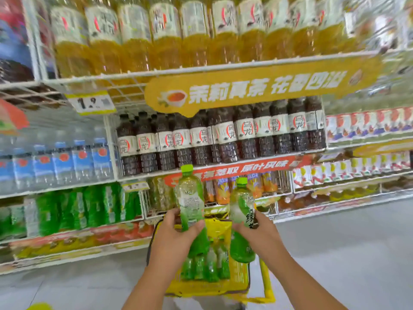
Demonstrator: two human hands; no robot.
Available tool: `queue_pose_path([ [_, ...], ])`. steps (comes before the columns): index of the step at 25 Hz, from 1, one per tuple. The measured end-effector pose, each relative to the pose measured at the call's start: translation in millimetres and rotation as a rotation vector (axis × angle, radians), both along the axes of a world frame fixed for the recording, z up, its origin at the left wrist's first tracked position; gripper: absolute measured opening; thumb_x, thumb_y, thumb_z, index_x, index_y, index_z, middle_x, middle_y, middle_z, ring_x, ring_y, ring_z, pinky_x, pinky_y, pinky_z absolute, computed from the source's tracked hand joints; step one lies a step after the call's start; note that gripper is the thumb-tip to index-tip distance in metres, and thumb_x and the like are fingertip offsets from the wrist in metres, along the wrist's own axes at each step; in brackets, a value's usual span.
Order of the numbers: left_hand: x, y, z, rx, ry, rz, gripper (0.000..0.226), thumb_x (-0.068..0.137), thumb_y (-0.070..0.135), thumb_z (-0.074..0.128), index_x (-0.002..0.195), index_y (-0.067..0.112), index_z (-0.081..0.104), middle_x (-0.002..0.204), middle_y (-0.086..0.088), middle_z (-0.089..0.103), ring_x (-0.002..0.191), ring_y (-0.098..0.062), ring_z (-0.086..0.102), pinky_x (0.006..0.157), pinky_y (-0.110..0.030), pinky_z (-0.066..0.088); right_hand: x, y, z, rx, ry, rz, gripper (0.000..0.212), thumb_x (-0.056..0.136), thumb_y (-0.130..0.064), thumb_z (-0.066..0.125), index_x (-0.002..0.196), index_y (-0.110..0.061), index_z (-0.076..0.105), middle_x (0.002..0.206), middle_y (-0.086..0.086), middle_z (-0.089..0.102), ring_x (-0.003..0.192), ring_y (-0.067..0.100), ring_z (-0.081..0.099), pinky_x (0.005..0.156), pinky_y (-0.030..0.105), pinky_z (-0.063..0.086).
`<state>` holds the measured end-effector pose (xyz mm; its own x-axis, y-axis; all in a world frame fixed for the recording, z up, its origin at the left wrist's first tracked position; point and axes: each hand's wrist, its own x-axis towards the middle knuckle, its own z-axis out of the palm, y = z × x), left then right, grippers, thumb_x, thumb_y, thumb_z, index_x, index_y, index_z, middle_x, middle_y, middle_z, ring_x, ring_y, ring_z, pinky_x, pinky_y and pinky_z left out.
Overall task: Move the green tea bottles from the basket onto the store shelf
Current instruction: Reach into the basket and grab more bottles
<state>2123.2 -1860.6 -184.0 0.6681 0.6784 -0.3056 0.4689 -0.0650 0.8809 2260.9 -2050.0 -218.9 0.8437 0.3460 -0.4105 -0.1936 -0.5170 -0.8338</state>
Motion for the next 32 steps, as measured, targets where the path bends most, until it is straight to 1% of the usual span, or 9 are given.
queue_pose_path([
  [4,10,2,84,0.051,-0.135,0.04,0.059,0.059,0.057,0.089,0.107,0.038,0.061,0.096,0.022,0.072,0.091,0.002,0.068,0.081,-0.032,0.058,23,-2,85,0.129,-0.122,0.013,0.038,0.08,-0.035,0.084,0.113,-0.028,0.067,0.084,-0.016,0.076,0.061,-0.004,0.069,0.047,0.012,0.048],
  [6,15,2,122,0.089,-0.168,0.031,0.044,0.072,0.046,0.09,0.098,0.043,0.055,0.084,0.032,0.069,0.077,0.015,0.065,0.063,-0.014,0.052,31,0,124,0.197,-0.175,0.038,0.033,0.079,-0.036,0.085,0.107,-0.037,0.07,0.095,-0.018,0.077,0.072,-0.007,0.071,0.056,0.008,0.05],
  [9,24,6,168,0.103,-0.215,0.043,0.053,0.075,0.044,0.088,0.115,0.035,0.056,0.105,0.02,0.071,0.093,-0.003,0.069,0.081,-0.027,0.057,40,9,175,0.277,-0.268,0.105,0.081,0.076,-0.05,0.084,0.147,-0.027,0.052,0.141,-0.006,0.057,0.125,0.017,0.061,0.099,0.03,0.05],
  [11,33,9,196,0.104,-0.242,0.057,0.059,0.074,0.039,0.089,0.121,0.028,0.055,0.112,0.011,0.07,0.096,-0.01,0.069,0.077,-0.029,0.059,47,15,203,0.304,-0.319,0.137,0.082,0.078,-0.046,0.084,0.147,-0.018,0.052,0.139,-0.009,0.061,0.117,0.011,0.062,0.092,0.024,0.048],
  [14,45,15,229,0.104,-0.285,0.063,0.061,0.076,0.034,0.089,0.126,0.029,0.054,0.111,0.014,0.07,0.092,-0.005,0.069,0.061,-0.021,0.054,59,27,242,0.357,-0.342,0.189,0.044,0.078,-0.039,0.085,0.117,-0.028,0.067,0.104,-0.031,0.072,0.085,-0.012,0.069,0.067,0.006,0.048],
  [17,48,17,254,0.078,-0.323,0.089,0.062,0.075,0.04,0.089,0.129,0.029,0.061,0.109,0.017,0.072,0.092,-0.004,0.07,0.058,-0.017,0.055,68,40,272,0.379,-0.357,0.217,0.067,0.078,-0.046,0.083,0.139,-0.032,0.058,0.139,-0.01,0.058,0.12,0.004,0.062,0.091,0.021,0.05],
  [20,48,20,275,0.09,-0.348,0.154,0.078,0.071,0.051,0.088,0.138,0.026,0.055,0.122,0.009,0.068,0.109,-0.016,0.067,0.088,-0.04,0.059,75,52,297,0.406,-0.365,0.284,0.035,0.078,-0.042,0.085,0.102,-0.04,0.06,0.104,-0.024,0.061,0.07,-0.019,0.062,0.052,0.003,0.044],
  [23,37,25,288,0.089,-0.355,0.204,0.075,0.071,0.051,0.088,0.134,0.026,0.056,0.114,0.009,0.069,0.103,-0.017,0.068,0.092,-0.049,0.058,71,63,307,0.419,-0.381,0.334,0.027,0.077,-0.044,0.085,0.093,-0.04,0.063,0.093,-0.022,0.068,0.064,-0.012,0.066,0.052,0.015,0.049],
  [32,-48,48,276,0.18,-0.285,0.35,0.096,0.061,0.063,0.086,0.144,0.035,0.047,0.131,0.006,0.062,0.115,-0.02,0.063,0.095,-0.047,0.055,11,122,309,0.44,-0.306,0.515,0.042,0.077,-0.042,0.086,0.114,-0.03,0.071,0.103,-0.009,0.075,0.087,0.014,0.073,0.071,0.037,0.062],
])
